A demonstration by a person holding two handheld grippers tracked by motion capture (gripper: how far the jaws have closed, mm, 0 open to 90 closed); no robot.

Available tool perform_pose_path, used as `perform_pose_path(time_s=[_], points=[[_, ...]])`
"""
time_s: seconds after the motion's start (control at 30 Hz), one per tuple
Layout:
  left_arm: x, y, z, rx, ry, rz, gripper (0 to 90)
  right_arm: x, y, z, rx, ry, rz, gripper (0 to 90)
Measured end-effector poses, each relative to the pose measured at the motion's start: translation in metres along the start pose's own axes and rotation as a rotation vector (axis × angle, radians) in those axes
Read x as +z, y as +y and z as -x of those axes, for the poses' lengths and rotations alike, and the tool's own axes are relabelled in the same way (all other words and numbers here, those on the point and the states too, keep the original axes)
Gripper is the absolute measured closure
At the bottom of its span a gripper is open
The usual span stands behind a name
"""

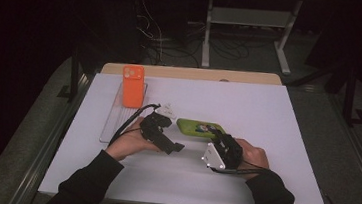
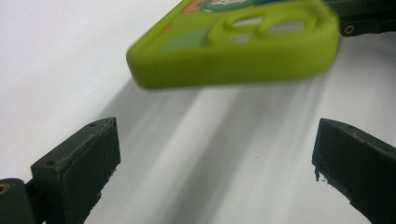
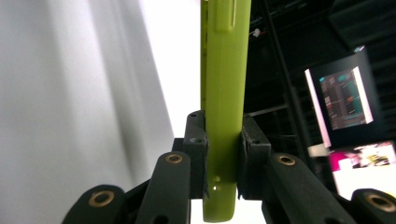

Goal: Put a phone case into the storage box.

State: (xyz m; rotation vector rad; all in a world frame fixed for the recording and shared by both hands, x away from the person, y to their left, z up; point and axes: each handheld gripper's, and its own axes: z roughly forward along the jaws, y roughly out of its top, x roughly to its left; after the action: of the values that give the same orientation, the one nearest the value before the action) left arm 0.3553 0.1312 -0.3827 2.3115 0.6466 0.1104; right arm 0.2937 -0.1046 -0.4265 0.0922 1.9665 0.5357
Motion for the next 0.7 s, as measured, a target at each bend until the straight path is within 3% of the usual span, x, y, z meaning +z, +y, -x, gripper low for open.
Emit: perform_pose_path(time_s=[0.07, 0.13, 0.23, 0.3, 0.37, 0.5, 0.57, 0.6, 0.7], points=[[-0.001, 0.0, 0.0, -0.006, 0.003, 0.004, 0.7, 0.0, -0.001, 0.004, 0.052, 0.021, -0.005, 75.6], [-0.001, 0.0, -0.001, 0.016, 0.008, 0.007, 0.7, 0.0, 0.0, 0.005, 0.143, 0.041, -0.006, 75.6], [0.0, 0.0, -0.001, 0.005, 0.012, 0.005, 0.8, 0.0, -0.002, 0.009, 0.258, 0.084, -0.016, 75.6], [-0.001, 0.001, -0.003, 0.044, 0.015, -0.018, 0.8, 0.0, -0.004, 0.013, 0.303, 0.105, -0.018, 75.6], [-0.001, 0.001, -0.003, 0.022, 0.022, -0.019, 0.8, 0.0, -0.006, 0.016, 0.354, 0.134, -0.027, 75.6], [-0.002, 0.0, -0.005, 0.008, 0.021, -0.017, 0.8, 0.001, -0.011, 0.024, 0.512, 0.178, -0.023, 75.6], [-0.002, 0.001, -0.005, -0.023, 0.019, 0.003, 0.8, 0.002, -0.013, 0.026, 0.591, 0.203, -0.025, 75.6], [-0.003, 0.001, -0.006, -0.005, 0.025, -0.003, 0.8, 0.002, -0.014, 0.027, 0.626, 0.218, -0.027, 75.6], [-0.004, 0.002, -0.007, -0.016, 0.024, -0.005, 0.8, 0.002, -0.018, 0.031, 0.712, 0.257, -0.027, 75.7]])
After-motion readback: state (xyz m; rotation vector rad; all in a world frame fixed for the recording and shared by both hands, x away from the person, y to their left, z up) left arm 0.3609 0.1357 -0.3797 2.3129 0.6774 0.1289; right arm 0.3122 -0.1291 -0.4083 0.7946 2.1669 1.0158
